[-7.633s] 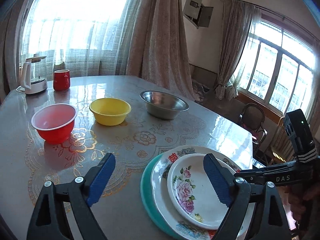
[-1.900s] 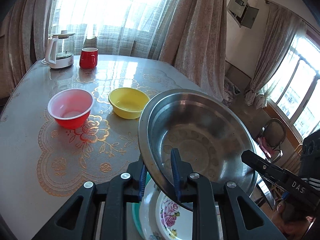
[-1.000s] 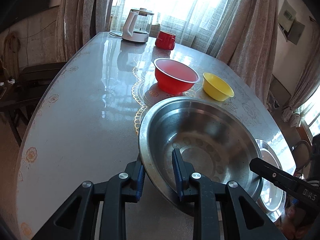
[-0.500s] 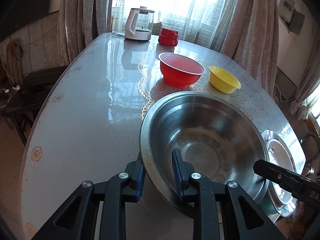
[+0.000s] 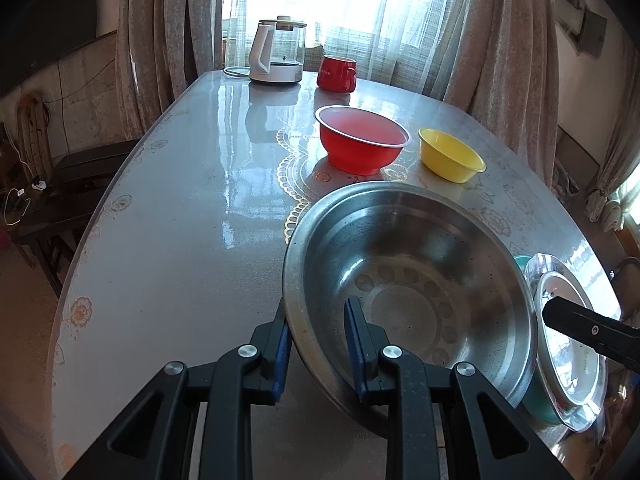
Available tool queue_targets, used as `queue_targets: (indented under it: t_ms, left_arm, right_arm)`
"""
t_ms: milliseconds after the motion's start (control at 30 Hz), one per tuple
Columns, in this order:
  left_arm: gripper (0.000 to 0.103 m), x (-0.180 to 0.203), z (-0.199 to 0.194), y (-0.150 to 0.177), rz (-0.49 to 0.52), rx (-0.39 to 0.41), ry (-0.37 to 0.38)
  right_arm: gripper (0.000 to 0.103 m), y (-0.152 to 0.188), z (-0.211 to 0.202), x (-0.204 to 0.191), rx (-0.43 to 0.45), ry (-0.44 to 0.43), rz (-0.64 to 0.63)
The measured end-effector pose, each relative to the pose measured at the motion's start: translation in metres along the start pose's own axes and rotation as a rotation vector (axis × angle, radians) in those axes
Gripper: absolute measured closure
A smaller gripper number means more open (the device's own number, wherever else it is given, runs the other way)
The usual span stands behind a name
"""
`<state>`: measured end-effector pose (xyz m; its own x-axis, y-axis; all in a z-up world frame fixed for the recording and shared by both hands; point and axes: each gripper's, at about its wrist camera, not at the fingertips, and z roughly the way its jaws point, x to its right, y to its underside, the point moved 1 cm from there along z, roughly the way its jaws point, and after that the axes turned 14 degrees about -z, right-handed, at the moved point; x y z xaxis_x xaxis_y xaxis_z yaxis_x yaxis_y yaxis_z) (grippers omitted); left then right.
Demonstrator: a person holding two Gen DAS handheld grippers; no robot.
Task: Organize plates and bowls
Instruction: 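Lower the steel bowl beside the plate stack and open the left gripper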
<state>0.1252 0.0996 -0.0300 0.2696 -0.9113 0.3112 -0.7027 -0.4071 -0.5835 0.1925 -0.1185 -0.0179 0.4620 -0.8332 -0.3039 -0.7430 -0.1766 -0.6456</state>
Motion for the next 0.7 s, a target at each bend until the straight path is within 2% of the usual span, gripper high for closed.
queue_targets:
  t_ms: [200, 467, 567, 633, 700]
  left_arm:
    - [0.077, 0.002, -0.009, -0.002, 0.025, 0.031, -0.024]
    - [0.07, 0.0, -0.012, -0.01, -0.009, 0.021, -0.017]
    - [0.06, 0.002, -0.015, -0.013, -0.018, 0.028, -0.012]
    - [0.049, 0.004, -0.018, -0.016, -0.024, 0.039, -0.006]
    - [0.046, 0.008, -0.022, -0.019, -0.026, 0.047, 0.006]
  right_arm:
    - [0.072, -0.004, -0.004, 0.004, 0.013, -0.002, 0.004]
    - [0.072, -0.002, -0.011, 0.015, 0.027, -0.007, 0.039]
    - [0.072, -0.003, -0.014, 0.02, 0.035, -0.005, 0.054]
    - [0.072, -0.004, -0.015, 0.024, 0.038, -0.002, 0.06]
    - [0.072, -0.005, -0.017, 0.028, 0.041, 0.003, 0.064]
